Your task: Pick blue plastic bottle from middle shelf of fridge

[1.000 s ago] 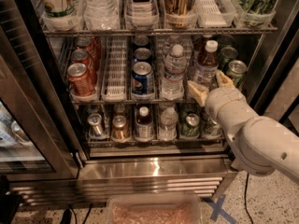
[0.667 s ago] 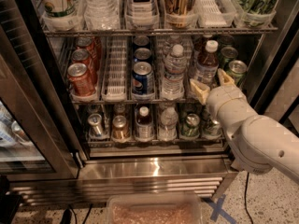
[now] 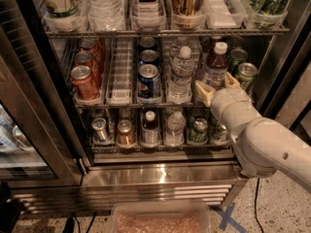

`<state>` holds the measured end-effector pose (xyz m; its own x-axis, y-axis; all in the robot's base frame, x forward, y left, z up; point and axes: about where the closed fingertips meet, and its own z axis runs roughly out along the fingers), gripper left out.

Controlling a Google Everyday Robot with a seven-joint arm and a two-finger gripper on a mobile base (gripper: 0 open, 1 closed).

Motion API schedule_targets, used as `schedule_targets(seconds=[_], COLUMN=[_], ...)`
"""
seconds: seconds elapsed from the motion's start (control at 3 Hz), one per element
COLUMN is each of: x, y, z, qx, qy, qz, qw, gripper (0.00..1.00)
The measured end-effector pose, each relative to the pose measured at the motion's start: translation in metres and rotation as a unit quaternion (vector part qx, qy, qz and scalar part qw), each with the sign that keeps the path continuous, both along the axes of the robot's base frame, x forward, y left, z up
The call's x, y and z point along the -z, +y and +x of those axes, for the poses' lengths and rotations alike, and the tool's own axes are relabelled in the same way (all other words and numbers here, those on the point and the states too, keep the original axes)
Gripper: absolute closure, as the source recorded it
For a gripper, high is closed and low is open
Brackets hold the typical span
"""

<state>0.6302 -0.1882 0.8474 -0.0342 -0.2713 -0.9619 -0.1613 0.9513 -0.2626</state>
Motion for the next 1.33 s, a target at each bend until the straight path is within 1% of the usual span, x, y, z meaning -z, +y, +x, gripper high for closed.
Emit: schedule_targets(seconds=[0.33,0.67,1.0,1.33], x=[0.0014,0.0019,0.0019,0.0018], y=[0.0023,0.0039,0.0039,0.0038], z=[0.0015,0.002,0.002,0.0019], qx=[-0.001,-0.003,-0.003,-0.003], qy=[0.001,0.004,0.004,0.004], qz=[0.002,0.004,0.004,0.004], qw=[1.0,1.0,1.0,1.0], gripper=[0.54,0.8,1.0,1.0])
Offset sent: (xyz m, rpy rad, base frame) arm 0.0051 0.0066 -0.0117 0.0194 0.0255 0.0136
